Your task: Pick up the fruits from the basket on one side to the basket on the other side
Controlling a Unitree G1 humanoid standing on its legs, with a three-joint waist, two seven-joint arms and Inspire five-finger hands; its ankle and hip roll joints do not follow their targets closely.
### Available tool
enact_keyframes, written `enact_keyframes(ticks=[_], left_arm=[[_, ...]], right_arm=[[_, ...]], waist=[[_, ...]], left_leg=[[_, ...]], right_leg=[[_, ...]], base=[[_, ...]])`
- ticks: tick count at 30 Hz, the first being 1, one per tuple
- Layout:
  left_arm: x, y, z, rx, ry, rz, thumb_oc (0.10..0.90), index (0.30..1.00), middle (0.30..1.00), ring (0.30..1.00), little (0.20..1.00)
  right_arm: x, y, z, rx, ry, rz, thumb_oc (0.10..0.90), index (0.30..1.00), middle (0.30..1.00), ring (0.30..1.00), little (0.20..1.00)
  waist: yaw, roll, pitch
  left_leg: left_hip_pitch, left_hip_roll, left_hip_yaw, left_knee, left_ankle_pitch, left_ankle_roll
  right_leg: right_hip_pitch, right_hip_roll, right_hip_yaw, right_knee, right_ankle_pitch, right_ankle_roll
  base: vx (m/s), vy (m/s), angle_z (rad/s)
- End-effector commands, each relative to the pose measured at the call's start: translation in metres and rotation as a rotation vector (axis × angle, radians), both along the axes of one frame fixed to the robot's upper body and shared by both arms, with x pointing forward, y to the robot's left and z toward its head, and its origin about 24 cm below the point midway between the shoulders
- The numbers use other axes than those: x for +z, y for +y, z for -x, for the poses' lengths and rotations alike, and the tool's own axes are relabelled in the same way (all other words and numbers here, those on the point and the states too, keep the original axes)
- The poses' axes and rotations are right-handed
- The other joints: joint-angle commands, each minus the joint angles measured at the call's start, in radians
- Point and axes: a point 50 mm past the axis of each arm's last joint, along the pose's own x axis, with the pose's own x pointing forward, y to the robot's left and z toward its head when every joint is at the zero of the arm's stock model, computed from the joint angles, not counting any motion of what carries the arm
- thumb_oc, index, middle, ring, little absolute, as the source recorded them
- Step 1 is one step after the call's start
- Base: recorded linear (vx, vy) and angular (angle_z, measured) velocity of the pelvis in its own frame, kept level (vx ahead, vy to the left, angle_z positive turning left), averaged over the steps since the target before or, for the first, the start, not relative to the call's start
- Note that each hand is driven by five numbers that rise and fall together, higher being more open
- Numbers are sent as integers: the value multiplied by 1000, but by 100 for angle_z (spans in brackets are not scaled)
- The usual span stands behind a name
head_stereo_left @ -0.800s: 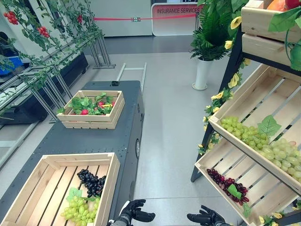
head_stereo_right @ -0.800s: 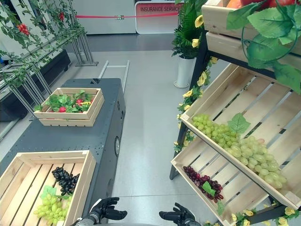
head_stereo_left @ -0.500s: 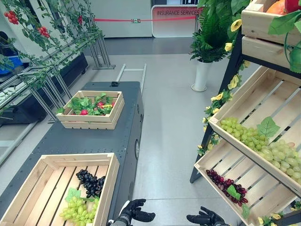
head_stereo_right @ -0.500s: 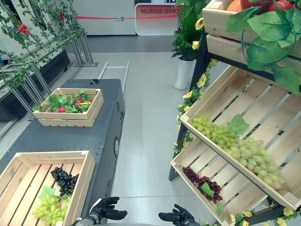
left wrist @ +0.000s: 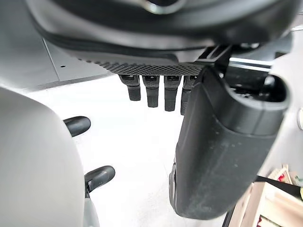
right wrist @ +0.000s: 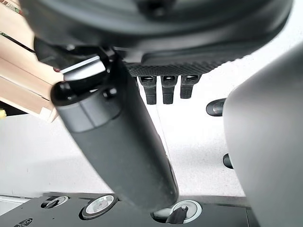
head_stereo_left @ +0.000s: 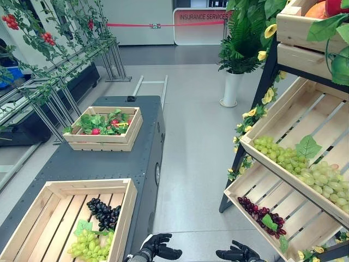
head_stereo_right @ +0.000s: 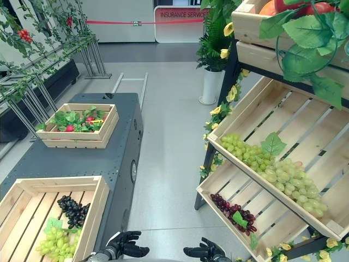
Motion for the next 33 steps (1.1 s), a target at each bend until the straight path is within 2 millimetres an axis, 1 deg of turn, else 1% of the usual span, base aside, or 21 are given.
enact_keyframes(ticks=[1, 4, 6, 7, 8, 10, 13, 14, 15, 16, 17, 18, 19, 20, 22, 23, 25, 28, 30, 31, 33], left_arm=[[7, -14, -21, -220, -120, -48, 800, 900, 900, 900, 900], [13, -19, -31, -358, -200, -96, 800, 900, 900, 900, 900], [16, -21, -35, -396, -236, -107, 800, 900, 900, 900, 900], [21, -24, -42, -453, -307, -124, 800, 900, 900, 900, 900], [24, -25, -46, -466, -348, -132, 800, 900, 900, 900, 900], [33, -25, -57, -446, -460, -145, 800, 900, 900, 900, 900], [57, -17, -82, -317, -680, -174, 800, 900, 900, 900, 900], [62, -14, -87, -281, -717, -182, 800, 900, 900, 900, 900], [72, -7, -96, -227, -777, -199, 800, 900, 900, 900, 900], [90, 6, -112, -155, -876, -222, 800, 900, 900, 900, 900], [93, 8, -114, -141, -894, -230, 800, 900, 900, 900, 900], [110, 20, -124, -87, -981, -268, 800, 900, 900, 900, 900], [118, 27, -128, -67, -1014, -286, 800, 900, 900, 900, 900], [136, 46, -135, -30, -1087, -331, 800, 900, 900, 900, 900], [156, 67, -139, 8, -1156, -385, 800, 900, 900, 900, 900], [160, 72, -139, 18, -1172, -402, 800, 900, 900, 900, 900], [182, 95, -142, 36, -1225, -474, 800, 900, 900, 900, 900], [202, 117, -142, 34, -1265, -585, 800, 900, 900, 900, 900], [210, 125, -142, 35, -1273, -650, 800, 900, 900, 900, 900], [216, 133, -141, 37, -1282, -703, 800, 900, 900, 900, 900], [220, 139, -141, 38, -1284, -752, 800, 900, 900, 900, 900]], right_arm=[[3, 3, -19, 36, -40, -10, 800, 900, 900, 900, 900], [5, 3, -23, 38, -49, -5, 800, 900, 900, 900, 900], [5, 3, -25, 40, -53, -4, 800, 900, 900, 900, 900], [6, 2, -27, 41, -59, 1, 800, 900, 900, 900, 900], [6, 1, -29, 42, -62, 3, 800, 900, 900, 900, 900], [7, 0, -31, 42, -68, 9, 800, 900, 900, 900, 900], [9, -5, -34, 38, -80, 17, 800, 900, 900, 900, 900], [10, -5, -35, 38, -81, 19, 800, 900, 900, 900, 900], [10, -7, -35, 37, -84, 23, 800, 900, 900, 900, 900], [10, -10, -34, 34, -85, 29, 800, 900, 900, 900, 900], [10, -10, -34, 35, -84, 30, 800, 900, 900, 900, 900], [10, -13, -31, 30, -80, 37, 800, 900, 900, 900, 900], [10, -14, -29, 28, -76, 39, 800, 900, 900, 900, 900], [9, -18, -23, 17, -65, 47, 800, 900, 900, 900, 900], [8, -23, -16, 4, -55, 57, 800, 900, 900, 900, 900], [8, -25, -15, 2, -54, 59, 800, 900, 900, 900, 900], [8, -31, -10, -9, -54, 67, 800, 900, 900, 900, 900], [9, -37, -5, -24, -57, 76, 800, 900, 900, 900, 900], [10, -39, -4, -13, -68, 82, 800, 900, 900, 900, 900], [11, -41, -7, 3, -89, 85, 800, 900, 900, 900, 900], [13, -41, -9, 25, -109, 85, 800, 900, 900, 900, 900]], waist=[[18, -17, 30], [18, -12, 36], [18, -9, 39], [18, -5, 44], [18, -2, 47], [18, 4, 53], [25, 12, 64], [27, 13, 67], [31, 15, 70], [38, 16, 73], [40, 17, 74], [49, 17, 76], [53, 17, 76], [64, 17, 75], [74, 17, 73], [77, 17, 73], [85, 20, 74], [93, 23, 78], [93, 24, 83], [94, 25, 89], [95, 24, 97]], left_leg=[[11, -50, 10, 9, -82, 27], [8, -51, 7, 9, -80, 27], [6, -51, 7, 9, -79, 27], [3, -52, 6, 9, -77, 27], [2, -52, 5, 9, -76, 27], [-2, -54, 3, 9, -74, 28], [-12, -58, -6, 9, -69, 30], [-15, -59, -8, 9, -68, 31], [-19, -60, -14, 9, -65, 31], [-26, -62, -21, 9, -61, 31], [-27, -63, -23, 9, -60, 31], [-32, -65, -31, 9, -58, 32], [-34, -65, -35, 9, -57, 31], [-37, -67, -44, 9, -54, 30], [-43, -68, -54, 9, -51, 27], [-44, -68, -56, 9, -50, 26], [-51, -69, -63, 9, -44, 23], [-59, -70, -71, 9, -38, 18], [-63, -70, -73, 9, -35, 16], [-68, -70, -74, 9, -32, 16], [-73, -69, -75, 9, -29, 15]], right_leg=[[43, -46, -21, 6, -16, 43], [41, -48, -22, 6, -16, 43], [39, -49, -22, 6, -15, 44], [37, -51, -24, 6, -15, 45], [36, -52, -26, 6, -15, 45], [34, -55, -29, 6, -15, 46], [27, -60, -36, 6, -16, 46], [26, -61, -38, 6, -16, 46], [23, -63, -42, 6, -16, 45], [19, -66, -49, 6, -16, 43], [19, -67, -50, 6, -16, 43], [17, -69, -58, 6, -17, 41], [16, -71, -61, 6, -17, 40], [15, -74, -72, 6, -17, 40], [13, -78, -83, 6, -18, 41], [13, -79, -85, 6, -18, 41], [8, -83, -95, 6, -16, 41], [2, -86, -107, 6, -14, 41], [-2, -87, -110, 6, -14, 41], [-6, -87, -114, 6, -13, 41], [-12, -86, -115, 6, -10, 40]], base=[[0, 0, 0], [-35, -6, 1], [-17, 1, 1], [-35, 2, 1], [-39, 5, 3], [-30, 10, 3], [-29, 12, 4], [-25, 20, 4], [-28, 31, 4], [-25, 29, 6], [-18, 32, 11], [-2, 21, 13], [11, 31, 21], [22, 27, 24], [21, 35, 28], [17, 43, 23], [27, 59, 11], [45, 73, 12], [57, 78, 24], [55, 85, 16], [36, 75, 2]])
